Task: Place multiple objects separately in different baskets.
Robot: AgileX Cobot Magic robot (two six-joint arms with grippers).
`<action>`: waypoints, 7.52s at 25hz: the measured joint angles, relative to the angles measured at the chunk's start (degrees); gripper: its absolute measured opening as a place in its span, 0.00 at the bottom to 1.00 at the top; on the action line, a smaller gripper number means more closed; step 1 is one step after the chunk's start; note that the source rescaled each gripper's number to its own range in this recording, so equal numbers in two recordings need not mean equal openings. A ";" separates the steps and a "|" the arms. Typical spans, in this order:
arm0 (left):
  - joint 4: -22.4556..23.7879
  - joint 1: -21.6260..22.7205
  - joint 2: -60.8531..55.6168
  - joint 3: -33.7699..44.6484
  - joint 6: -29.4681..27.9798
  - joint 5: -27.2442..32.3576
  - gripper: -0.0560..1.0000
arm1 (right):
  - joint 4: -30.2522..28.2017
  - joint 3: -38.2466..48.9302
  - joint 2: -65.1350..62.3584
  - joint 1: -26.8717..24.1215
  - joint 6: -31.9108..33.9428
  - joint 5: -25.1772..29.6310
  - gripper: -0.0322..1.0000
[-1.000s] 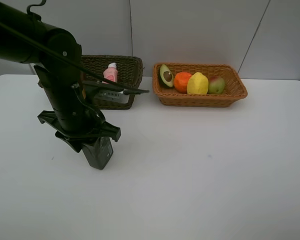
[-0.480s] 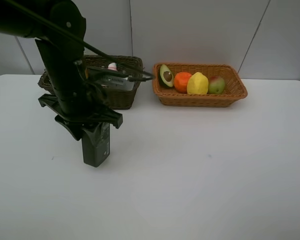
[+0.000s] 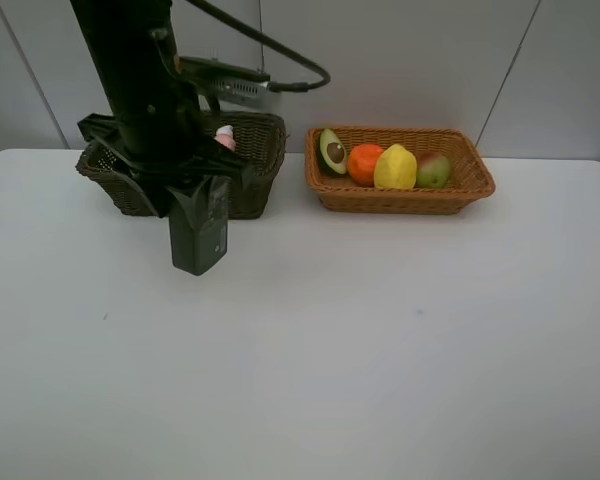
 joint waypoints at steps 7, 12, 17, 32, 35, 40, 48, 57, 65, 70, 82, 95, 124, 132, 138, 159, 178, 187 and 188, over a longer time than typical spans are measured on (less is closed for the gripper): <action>6.78 0.06 0.00 -10.87 0.07 0.35 0.51 | 0.00 0.00 0.00 0.00 0.00 0.00 1.00; 12.37 0.80 0.00 -15.71 0.15 0.73 0.51 | 0.00 0.00 0.00 0.00 0.00 0.00 1.00; 14.25 4.54 0.11 -16.47 1.85 -2.16 0.51 | 0.00 0.00 0.00 0.00 0.00 0.00 1.00; 15.11 12.08 7.98 -16.60 7.11 -14.30 0.51 | 0.00 0.00 0.00 0.00 0.00 0.00 1.00; 14.91 12.08 9.92 -16.60 7.45 -16.28 0.51 | 0.00 0.00 0.00 0.00 0.00 0.00 1.00; 14.91 12.08 13.27 -16.60 7.56 -19.67 0.51 | 0.00 0.00 0.00 0.00 0.00 0.00 1.00; 15.42 12.08 16.53 -16.60 7.56 -22.95 0.51 | 0.00 0.00 0.00 0.00 0.00 0.00 1.00; 15.98 12.08 16.91 -16.60 7.56 -23.84 0.51 | 0.00 0.00 0.00 0.00 0.00 0.00 1.00; 16.00 12.08 16.91 -16.60 5.52 -23.67 0.51 | 0.00 0.00 0.00 0.00 0.00 0.00 1.00; 16.26 12.08 16.91 -16.66 5.60 -23.44 0.78 | 0.00 0.00 0.00 0.00 0.00 0.00 1.00; 16.59 12.08 16.82 -16.72 5.97 -23.81 1.00 | 0.00 0.00 0.00 0.00 0.00 0.00 1.00; 16.59 12.08 16.82 -16.72 5.97 -23.81 1.00 | 0.00 0.00 0.00 0.00 0.00 0.00 1.00; 17.04 12.08 -2.65 -9.95 6.36 -13.27 1.00 | 0.00 0.00 0.00 0.00 0.00 0.00 1.00; 17.04 12.08 -15.58 3.70 3.58 -16.50 1.00 | 0.00 0.00 0.00 0.00 0.00 0.00 1.00; 17.04 12.08 -27.98 15.11 1.18 -15.99 1.00 | 0.00 0.00 0.00 0.00 0.00 0.00 1.00; 11.67 12.08 -78.13 44.68 -1.36 -8.80 1.00 | 0.00 0.00 0.00 0.00 0.00 0.00 1.00; 2.49 12.08 -90.45 56.42 7.61 -8.43 1.00 | 0.00 0.00 0.00 0.00 0.00 0.00 1.00; 1.63 12.08 -99.27 56.74 7.61 -8.35 1.00 | 0.00 0.00 0.00 0.00 0.00 0.00 1.00; 1.63 12.08 -99.56 56.74 7.61 -8.35 1.00 | 0.00 0.00 0.00 0.00 0.00 0.00 1.00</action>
